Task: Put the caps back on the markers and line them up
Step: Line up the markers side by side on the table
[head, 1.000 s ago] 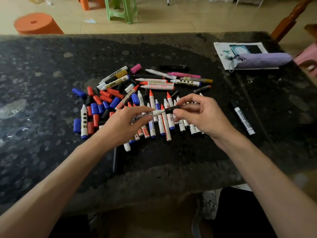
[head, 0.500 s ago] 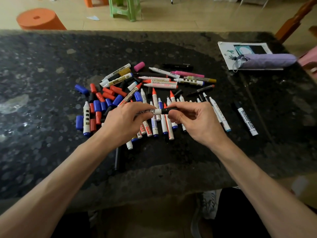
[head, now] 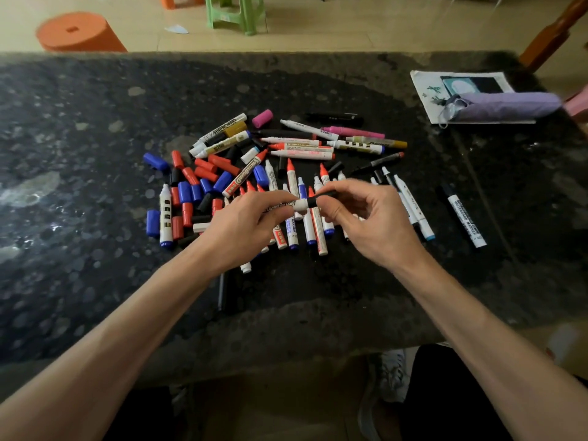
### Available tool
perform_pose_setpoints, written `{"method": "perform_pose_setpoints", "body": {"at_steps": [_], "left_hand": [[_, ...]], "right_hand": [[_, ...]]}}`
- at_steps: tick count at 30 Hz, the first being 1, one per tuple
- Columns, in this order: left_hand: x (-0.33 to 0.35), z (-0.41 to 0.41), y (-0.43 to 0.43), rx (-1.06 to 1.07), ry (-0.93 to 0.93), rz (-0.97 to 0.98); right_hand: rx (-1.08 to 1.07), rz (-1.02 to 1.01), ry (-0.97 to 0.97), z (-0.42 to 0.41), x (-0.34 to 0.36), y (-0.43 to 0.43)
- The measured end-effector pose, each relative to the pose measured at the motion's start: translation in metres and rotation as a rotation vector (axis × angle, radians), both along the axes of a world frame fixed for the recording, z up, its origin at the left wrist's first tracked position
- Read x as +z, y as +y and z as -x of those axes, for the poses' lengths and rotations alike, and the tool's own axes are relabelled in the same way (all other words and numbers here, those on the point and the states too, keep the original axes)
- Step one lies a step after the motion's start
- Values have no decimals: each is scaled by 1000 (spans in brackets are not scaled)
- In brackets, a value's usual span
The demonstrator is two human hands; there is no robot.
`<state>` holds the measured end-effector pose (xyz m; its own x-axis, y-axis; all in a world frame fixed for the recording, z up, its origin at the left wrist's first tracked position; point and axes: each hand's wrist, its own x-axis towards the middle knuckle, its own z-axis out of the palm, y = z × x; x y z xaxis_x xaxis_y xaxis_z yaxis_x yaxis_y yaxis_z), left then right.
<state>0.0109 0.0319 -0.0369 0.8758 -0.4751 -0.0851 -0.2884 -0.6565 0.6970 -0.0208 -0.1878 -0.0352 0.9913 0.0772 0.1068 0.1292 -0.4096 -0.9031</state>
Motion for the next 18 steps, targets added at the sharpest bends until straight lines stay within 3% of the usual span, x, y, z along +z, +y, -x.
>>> {"method": "perform_pose_setpoints", "body": {"at_steps": [5,14,18], "left_hand": [[4,-6,1,-104,58,40],[5,-11,5,-184,324,163],[10,-16,25,-83,504,228]], "right_hand": [[60,-86,65,-6,4,-10],[117,-111,56,-5,1,-11],[-16,-110,30,-15,1,-36]]}}
